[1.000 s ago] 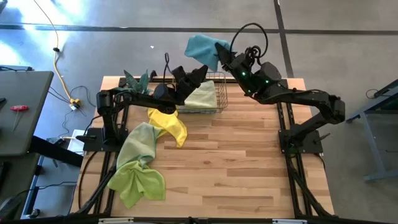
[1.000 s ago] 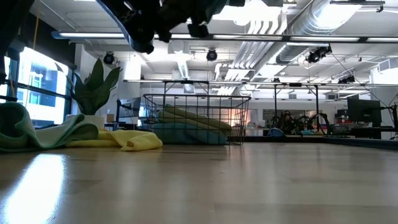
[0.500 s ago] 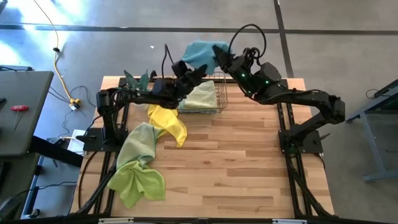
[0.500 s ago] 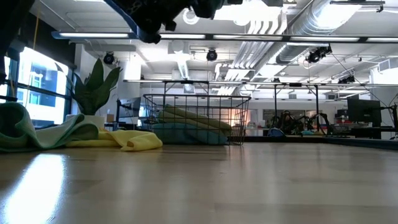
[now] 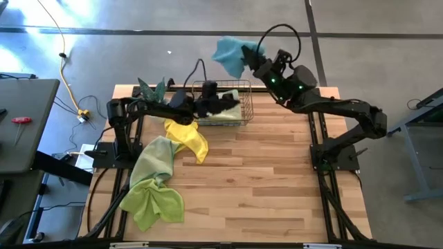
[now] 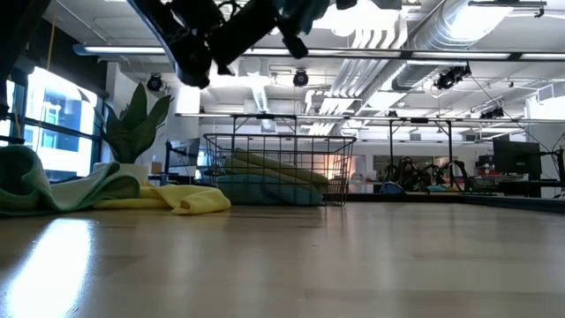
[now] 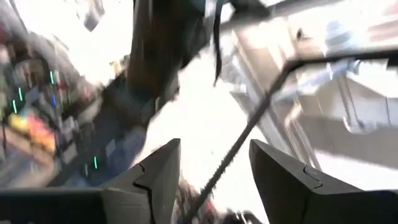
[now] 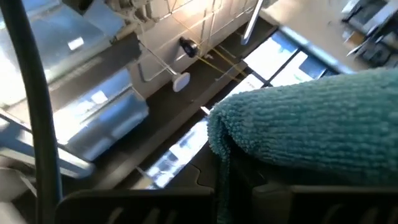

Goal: Fold microfiber towels
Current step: Put the blue microfiber cloth in the basket

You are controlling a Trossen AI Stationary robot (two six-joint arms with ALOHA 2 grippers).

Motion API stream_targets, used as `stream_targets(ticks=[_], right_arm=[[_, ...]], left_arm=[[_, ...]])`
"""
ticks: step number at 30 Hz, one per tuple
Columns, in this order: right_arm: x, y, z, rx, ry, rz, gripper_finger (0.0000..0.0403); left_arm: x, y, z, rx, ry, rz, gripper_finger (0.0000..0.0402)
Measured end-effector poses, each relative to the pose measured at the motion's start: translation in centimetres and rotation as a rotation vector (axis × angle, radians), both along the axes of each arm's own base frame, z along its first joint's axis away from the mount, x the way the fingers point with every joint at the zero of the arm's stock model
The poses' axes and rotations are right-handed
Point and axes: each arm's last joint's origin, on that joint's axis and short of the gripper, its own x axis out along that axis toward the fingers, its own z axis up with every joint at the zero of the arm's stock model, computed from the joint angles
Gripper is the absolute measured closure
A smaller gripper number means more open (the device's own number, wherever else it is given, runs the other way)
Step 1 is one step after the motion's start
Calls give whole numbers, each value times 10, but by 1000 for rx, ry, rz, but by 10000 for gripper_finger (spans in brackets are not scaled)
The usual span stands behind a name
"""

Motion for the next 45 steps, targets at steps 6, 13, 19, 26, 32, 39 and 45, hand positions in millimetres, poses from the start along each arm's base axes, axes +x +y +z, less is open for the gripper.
stream_targets(ticks=[6,13,19,26,32,39,45], right_arm=[[-9,4,1,-47,178,-143,402],[-6,11,-11,128,242,-218,402],[-6,12,-17,154,313,-322,402],[-7,10,-19,141,365,-390,402],[-9,4,-23,164,391,-421,402],[-6,6,-23,188,352,-347,402],[10,6,-37,228,350,-233,402]], left_arm=[[-3,-8,-1,173,-22,92,220],[-1,-5,32,600,-46,448,220],[6,-4,53,885,246,809,220],[19,-15,73,1221,569,1133,220],[23,-28,87,1197,609,1237,220],[32,-26,73,1235,668,1226,220],[31,-20,71,1216,711,1272,219]])
